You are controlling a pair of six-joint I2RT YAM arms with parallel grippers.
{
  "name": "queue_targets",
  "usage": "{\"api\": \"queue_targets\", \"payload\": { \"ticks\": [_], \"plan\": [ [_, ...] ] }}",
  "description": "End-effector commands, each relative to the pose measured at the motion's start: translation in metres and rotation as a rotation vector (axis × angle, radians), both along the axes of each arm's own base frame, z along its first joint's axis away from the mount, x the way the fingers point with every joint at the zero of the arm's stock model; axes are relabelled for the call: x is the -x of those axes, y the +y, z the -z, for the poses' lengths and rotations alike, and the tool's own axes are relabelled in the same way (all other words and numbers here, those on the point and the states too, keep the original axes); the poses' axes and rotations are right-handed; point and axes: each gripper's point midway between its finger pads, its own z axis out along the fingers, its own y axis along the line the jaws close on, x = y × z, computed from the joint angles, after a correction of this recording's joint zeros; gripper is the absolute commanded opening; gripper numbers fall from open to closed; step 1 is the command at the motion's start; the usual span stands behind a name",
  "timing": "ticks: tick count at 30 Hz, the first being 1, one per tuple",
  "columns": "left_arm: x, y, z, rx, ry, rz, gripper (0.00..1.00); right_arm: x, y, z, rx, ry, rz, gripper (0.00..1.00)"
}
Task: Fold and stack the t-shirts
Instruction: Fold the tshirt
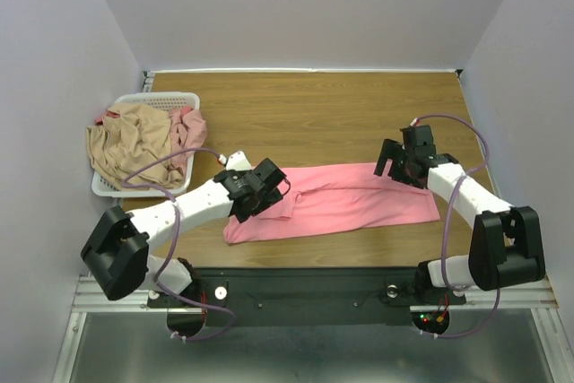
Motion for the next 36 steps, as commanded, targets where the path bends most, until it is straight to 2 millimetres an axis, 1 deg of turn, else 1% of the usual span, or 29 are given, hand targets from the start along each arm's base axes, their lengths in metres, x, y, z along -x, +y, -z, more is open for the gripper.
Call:
{"api": "queue_targets", "payload": {
  "ticks": [1,2,4,5,6,8,9,12,13,14,15,16,18,19,20,21,22,24,25,26,27,28,29,30,31,32,34,35,36],
  "plan": [
    [-0.023,-0.018,-0.011,-0.010,-0.050,0.027,0.86,-0.022,-0.001,-0.028,0.003,-0.106,-0.006,1.00],
    [-0.034,-0.024,-0.006,-0.012,-0.055,0.047,0.86,-0.027,0.000,-0.026,0.006,-0.096,-0.011,1.00],
    [-0.041,-0.034,0.002,0.030,-0.024,0.091,0.87,-0.034,0.004,-0.020,-0.002,-0.079,-0.028,1.00],
    [-0.049,-0.039,0.011,0.044,-0.032,0.122,0.87,-0.039,0.006,-0.021,-0.012,-0.077,-0.027,1.00],
    [-0.057,-0.036,0.016,0.067,-0.019,0.113,0.86,-0.041,0.008,-0.011,-0.017,-0.054,-0.032,1.00],
    [-0.067,-0.035,0.029,0.065,-0.003,0.118,0.87,-0.043,0.011,-0.003,-0.026,-0.035,-0.038,1.00],
    [-0.074,-0.031,0.033,0.057,0.000,0.106,0.87,-0.042,0.011,0.006,-0.024,-0.011,-0.035,1.00],
    [-0.092,-0.033,0.044,0.029,0.003,0.129,0.87,-0.039,0.014,0.020,-0.040,0.014,-0.039,1.00],
    [-0.100,-0.027,0.056,0.012,0.027,0.117,0.86,-0.032,0.019,0.031,-0.067,0.048,-0.049,1.00],
    [-0.107,-0.026,0.057,0.004,0.028,0.118,0.86,-0.027,0.020,0.036,-0.074,0.064,-0.043,1.00],
    [-0.121,-0.026,0.053,-0.005,0.009,0.120,0.86,-0.016,0.023,0.042,-0.080,0.085,-0.048,1.00],
    [-0.131,-0.021,0.054,-0.025,0.011,0.105,0.85,-0.008,0.024,0.044,-0.085,0.092,-0.050,1.00],
    [-0.155,-0.017,0.054,-0.065,0.017,0.086,0.85,0.004,0.036,0.043,-0.104,0.081,-0.059,1.00],
    [-0.165,-0.014,0.053,-0.093,0.006,0.093,0.85,0.020,0.038,0.052,-0.106,0.111,-0.060,1.00],
    [-0.186,-0.018,0.050,-0.091,-0.010,0.090,0.85,0.031,0.054,0.048,-0.146,0.110,-0.101,1.00],
    [-0.198,-0.021,0.049,-0.091,-0.013,0.100,0.85,0.041,0.060,0.051,-0.167,0.127,-0.113,1.00],
    [-0.223,-0.024,0.046,-0.094,-0.029,0.101,0.85,0.061,0.071,0.056,-0.203,0.154,-0.118,1.00],
    [-0.249,-0.029,0.044,-0.094,-0.038,0.107,0.85,0.080,0.079,0.062,-0.227,0.180,-0.106,1.00],
    [-0.252,-0.029,0.068,-0.130,0.020,0.149,0.85,0.087,0.085,0.063,-0.249,0.186,-0.086,1.00],
    [-0.263,-0.035,0.070,-0.130,0.022,0.180,0.83,0.095,0.089,0.064,-0.258,0.192,-0.090,1.00],
    [-0.296,-0.052,0.037,-0.109,-0.063,0.174,0.81,0.105,0.100,0.060,-0.284,0.170,-0.130,1.00],
    [-0.305,-0.058,0.035,-0.111,-0.063,0.180,0.81,0.111,0.106,0.059,-0.303,0.167,-0.144,1.00],
    [-0.307,-0.063,0.057,-0.124,-0.019,0.204,0.81,0.117,0.113,0.056,-0.325,0.160,-0.163,1.00],
    [-0.329,-0.078,0.032,-0.089,-0.096,0.218,0.81,0.129,0.125,0.053,-0.346,0.155,-0.216,1.00],
    [-0.335,-0.084,0.032,-0.065,-0.107,0.224,0.81,0.136,0.132,0.051,-0.364,0.160,-0.236,1.00],
    [-0.343,-0.099,0.033,-0.005,-0.126,0.264,0.81,0.149,0.144,0.051,-0.384,0.179,-0.262,1.00],
    [-0.351,-0.109,0.032,0.053,-0.148,0.275,0.82,0.162,0.155,0.052,-0.421,0.200,-0.271,1.00],
    [-0.358,-0.113,0.032,0.077,-0.178,0.274,0.82,0.177,0.167,0.053,-0.439,0.223,-0.323,1.00],
    [-0.361,-0.117,0.030,0.098,-0.188,0.272,0.82,0.181,0.177,0.050,-0.460,0.218,-0.354,1.00]
  ]
}}
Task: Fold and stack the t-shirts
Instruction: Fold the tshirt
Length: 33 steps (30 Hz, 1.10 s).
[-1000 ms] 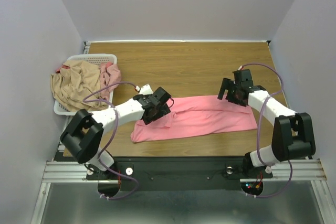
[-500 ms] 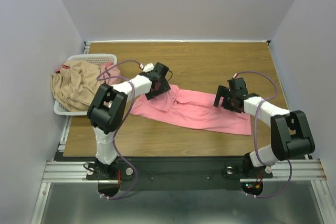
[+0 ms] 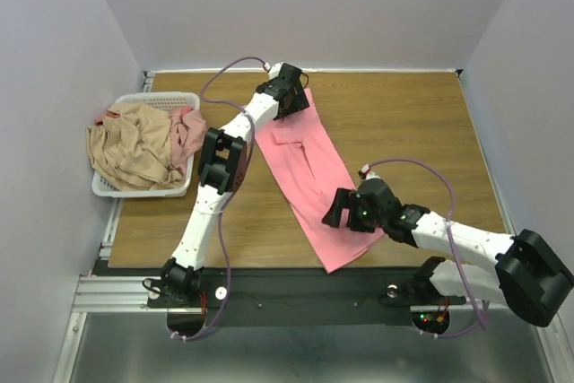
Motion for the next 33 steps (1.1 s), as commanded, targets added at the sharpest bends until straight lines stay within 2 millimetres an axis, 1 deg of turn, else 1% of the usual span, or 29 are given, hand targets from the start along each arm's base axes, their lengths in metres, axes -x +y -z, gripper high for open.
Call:
{"api": "queue_targets", "payload": {
  "ticks": [1,2,4,5,7,10,13,15,16,17,18,19,20,22,23,25,26,27,29,31,32,33],
  "plan": [
    [0.000,-0.021,0.003,0.090,0.020,0.084,0.82,0.063,0.017,0.027,-0.028,0.218,-0.074,1.00],
    [-0.005,-0.025,0.000,0.120,0.006,0.094,0.82,0.072,0.030,0.025,-0.035,0.219,-0.115,1.00],
    [-0.012,-0.024,-0.002,0.135,-0.008,0.082,0.82,0.080,0.041,0.022,-0.036,0.219,-0.156,1.00],
    [-0.018,-0.022,-0.004,0.142,-0.023,0.076,0.82,0.088,0.050,0.020,-0.029,0.213,-0.189,1.00],
    [-0.022,-0.021,-0.006,0.168,-0.026,0.083,0.83,0.095,0.058,0.017,-0.026,0.205,-0.221,1.00],
    [-0.031,-0.021,-0.011,0.207,-0.053,0.091,0.85,0.100,0.072,0.010,-0.023,0.170,-0.273,1.00],
    [-0.036,-0.026,-0.011,0.230,-0.076,0.115,0.86,0.103,0.084,0.005,-0.021,0.145,-0.325,1.00],
    [-0.037,-0.034,-0.009,0.262,-0.085,0.145,0.85,0.101,0.086,0.005,-0.011,0.136,-0.333,1.00],
    [-0.039,-0.040,-0.008,0.287,-0.092,0.160,0.86,0.098,0.091,-0.001,-0.019,0.117,-0.339,1.00],
    [-0.041,-0.044,-0.014,0.303,-0.107,0.172,0.86,0.096,0.093,-0.004,-0.026,0.104,-0.340,1.00],
    [-0.043,-0.047,-0.018,0.319,-0.118,0.181,0.88,0.092,0.099,-0.015,-0.043,0.077,-0.345,1.00],
    [-0.044,-0.050,-0.021,0.334,-0.131,0.193,0.88,0.091,0.098,-0.015,-0.037,0.065,-0.346,1.00],
    [-0.046,-0.057,-0.030,0.366,-0.159,0.216,0.89,0.083,0.103,-0.026,-0.043,0.023,-0.347,1.00],
    [-0.047,-0.067,-0.041,0.411,-0.188,0.243,0.91,0.077,0.108,-0.038,-0.048,-0.013,-0.351,1.00],
    [-0.050,-0.073,-0.046,0.432,-0.219,0.258,0.92,0.071,0.113,-0.050,-0.053,-0.041,-0.351,1.00],
    [-0.051,-0.081,-0.051,0.466,-0.240,0.274,0.94,0.062,0.115,-0.061,-0.052,-0.083,-0.331,1.00],
    [-0.051,-0.091,-0.058,0.498,-0.261,0.302,0.94,0.056,0.115,-0.068,-0.046,-0.109,-0.308,1.00],
    [-0.050,-0.094,-0.058,0.505,-0.263,0.308,0.95,0.053,0.115,-0.072,-0.047,-0.122,-0.294,1.00],
    [-0.051,-0.094,-0.056,0.502,-0.265,0.301,0.95,0.047,0.114,-0.079,-0.045,-0.139,-0.268,1.00],
    [-0.053,-0.089,-0.061,0.482,-0.278,0.286,0.95,0.042,0.112,-0.087,-0.036,-0.163,-0.242,1.00],
    [-0.053,-0.087,-0.067,0.473,-0.287,0.283,0.95,0.040,0.111,-0.089,-0.034,-0.170,-0.234,1.00],
    [-0.054,-0.084,-0.083,0.462,-0.310,0.285,0.95,0.037,0.109,-0.090,-0.029,-0.180,-0.223,1.00]
  ]
}}
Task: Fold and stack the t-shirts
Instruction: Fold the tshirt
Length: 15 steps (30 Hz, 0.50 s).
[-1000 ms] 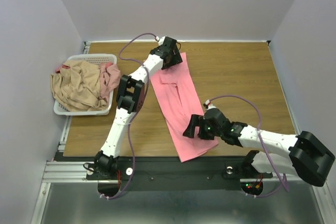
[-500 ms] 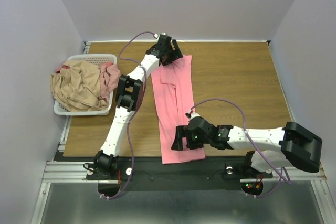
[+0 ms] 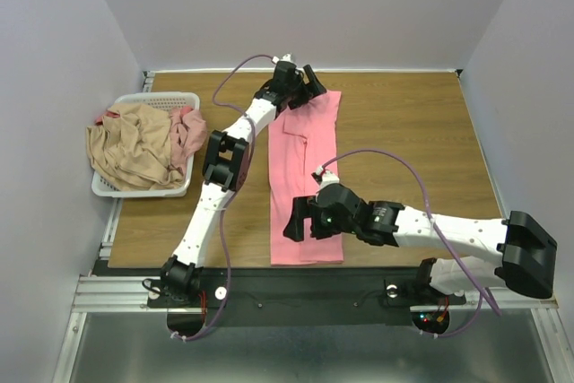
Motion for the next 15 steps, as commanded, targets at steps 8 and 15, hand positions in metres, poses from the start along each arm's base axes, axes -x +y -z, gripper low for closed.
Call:
{"api": "queue_targets", "payload": {
  "ticks": [8,15],
  "plan": [
    [0.052,-0.014,-0.218,-0.001,-0.336,0.047,0.96,-0.017,-0.020,-0.021,-0.001,-0.068,0.151,1.00],
    [0.160,0.030,-0.290,-0.107,-0.333,-0.006,0.96,-0.002,-0.046,-0.006,-0.029,0.009,0.221,1.00]
  ]
}}
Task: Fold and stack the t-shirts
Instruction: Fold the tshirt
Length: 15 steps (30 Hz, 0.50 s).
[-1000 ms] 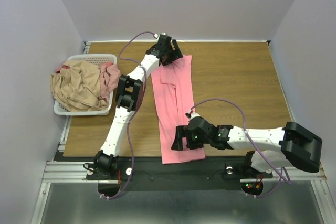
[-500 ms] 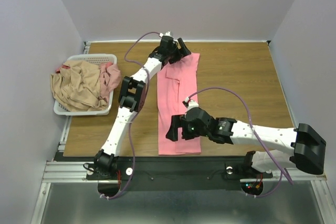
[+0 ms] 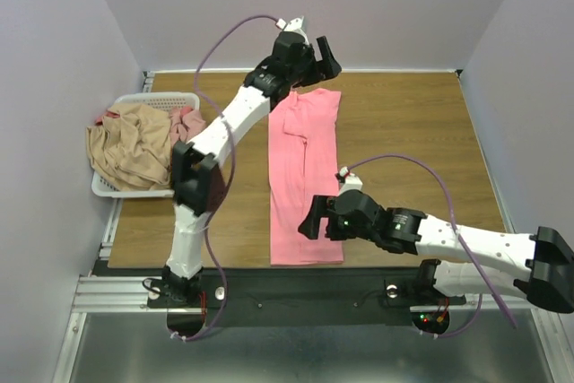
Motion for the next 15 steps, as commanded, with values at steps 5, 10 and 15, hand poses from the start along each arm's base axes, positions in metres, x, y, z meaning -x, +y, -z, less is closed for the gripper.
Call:
{"api": "queue_targets", "payload": {
  "ticks": [5,10,15],
  "plan": [
    [0.181,0.108,-0.078,0.013,-0.018,-0.213,0.98,0.018,-0.031,0.023,0.027,0.087,0.067,1.00],
    [0.284,0.145,0.055,-0.008,0.277,-0.297,0.98,0.028,-0.045,0.040,0.072,0.133,0.069,1.00],
    [0.362,0.176,0.141,-0.003,0.510,-0.265,0.97,0.033,-0.055,0.059,0.106,0.178,0.103,1.00]
  ]
}}
